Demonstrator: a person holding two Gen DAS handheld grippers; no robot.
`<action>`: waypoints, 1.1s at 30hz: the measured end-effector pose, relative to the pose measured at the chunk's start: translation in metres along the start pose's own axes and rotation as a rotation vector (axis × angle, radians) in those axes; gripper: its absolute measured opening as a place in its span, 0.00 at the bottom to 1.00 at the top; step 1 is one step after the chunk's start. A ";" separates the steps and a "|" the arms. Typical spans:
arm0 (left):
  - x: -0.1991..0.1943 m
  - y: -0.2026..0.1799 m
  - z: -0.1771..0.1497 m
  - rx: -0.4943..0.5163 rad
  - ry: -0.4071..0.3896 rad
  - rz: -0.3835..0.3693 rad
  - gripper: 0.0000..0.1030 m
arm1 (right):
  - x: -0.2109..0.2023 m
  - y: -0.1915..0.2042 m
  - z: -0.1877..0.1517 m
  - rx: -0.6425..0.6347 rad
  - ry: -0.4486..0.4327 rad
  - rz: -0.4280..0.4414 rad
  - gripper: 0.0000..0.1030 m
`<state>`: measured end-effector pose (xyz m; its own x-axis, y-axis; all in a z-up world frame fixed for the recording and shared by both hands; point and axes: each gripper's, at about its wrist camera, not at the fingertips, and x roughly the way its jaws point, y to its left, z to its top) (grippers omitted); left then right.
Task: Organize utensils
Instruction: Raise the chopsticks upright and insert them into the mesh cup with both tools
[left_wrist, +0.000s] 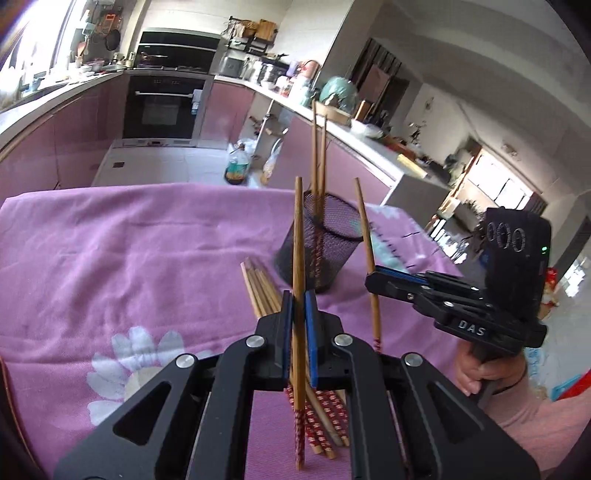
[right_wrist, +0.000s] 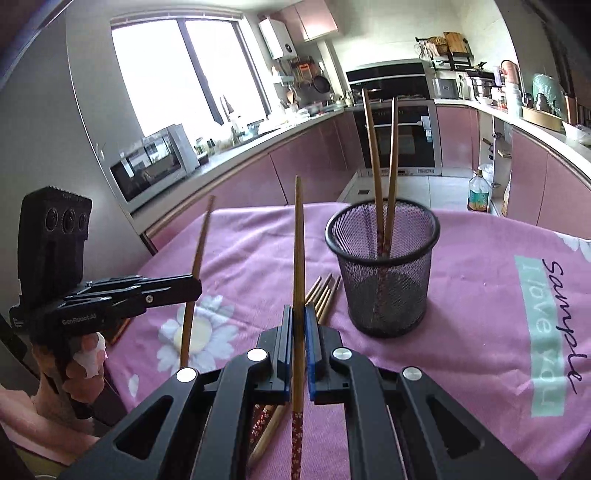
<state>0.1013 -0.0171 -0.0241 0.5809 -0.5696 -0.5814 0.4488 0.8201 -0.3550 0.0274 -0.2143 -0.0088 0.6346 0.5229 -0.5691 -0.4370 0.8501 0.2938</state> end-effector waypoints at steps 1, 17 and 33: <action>-0.004 -0.001 0.002 0.004 -0.011 -0.004 0.07 | -0.003 -0.002 0.002 0.000 -0.012 0.000 0.05; -0.031 -0.018 0.042 0.019 -0.163 -0.064 0.07 | -0.035 -0.011 0.034 -0.014 -0.149 -0.018 0.05; -0.024 -0.030 0.104 0.051 -0.250 -0.064 0.07 | -0.051 -0.019 0.084 -0.056 -0.274 -0.056 0.05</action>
<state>0.1446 -0.0334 0.0771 0.6970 -0.6213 -0.3579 0.5200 0.7817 -0.3442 0.0569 -0.2515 0.0791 0.8041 0.4790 -0.3520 -0.4260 0.8774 0.2207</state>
